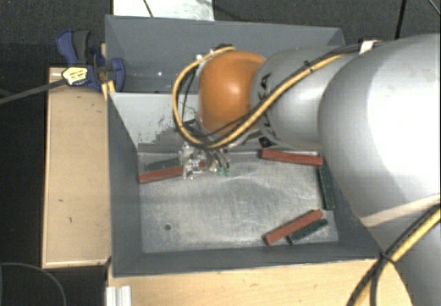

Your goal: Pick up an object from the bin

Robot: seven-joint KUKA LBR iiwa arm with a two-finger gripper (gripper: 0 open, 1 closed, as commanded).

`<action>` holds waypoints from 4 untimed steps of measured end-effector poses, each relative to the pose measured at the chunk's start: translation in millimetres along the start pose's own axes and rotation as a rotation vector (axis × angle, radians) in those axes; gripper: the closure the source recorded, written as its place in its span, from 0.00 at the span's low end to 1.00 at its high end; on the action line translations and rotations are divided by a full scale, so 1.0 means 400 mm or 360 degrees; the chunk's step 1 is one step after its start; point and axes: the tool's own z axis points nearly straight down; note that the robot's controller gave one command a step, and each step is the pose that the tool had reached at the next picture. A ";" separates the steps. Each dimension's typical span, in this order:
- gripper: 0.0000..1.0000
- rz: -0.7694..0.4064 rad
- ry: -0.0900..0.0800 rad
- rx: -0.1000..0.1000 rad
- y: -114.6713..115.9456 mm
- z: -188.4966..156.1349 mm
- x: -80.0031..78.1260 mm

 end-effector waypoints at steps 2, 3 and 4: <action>1.00 -0.0236 0.0035 0.0005 0.018 -0.506 0.055; 1.00 -0.0234 0.0042 0.0006 0.018 -0.499 0.056; 1.00 -0.0236 0.0029 0.0003 0.038 -0.392 0.049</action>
Offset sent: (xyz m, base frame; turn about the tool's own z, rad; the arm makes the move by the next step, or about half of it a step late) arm -0.0295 0.0046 0.1975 -0.1493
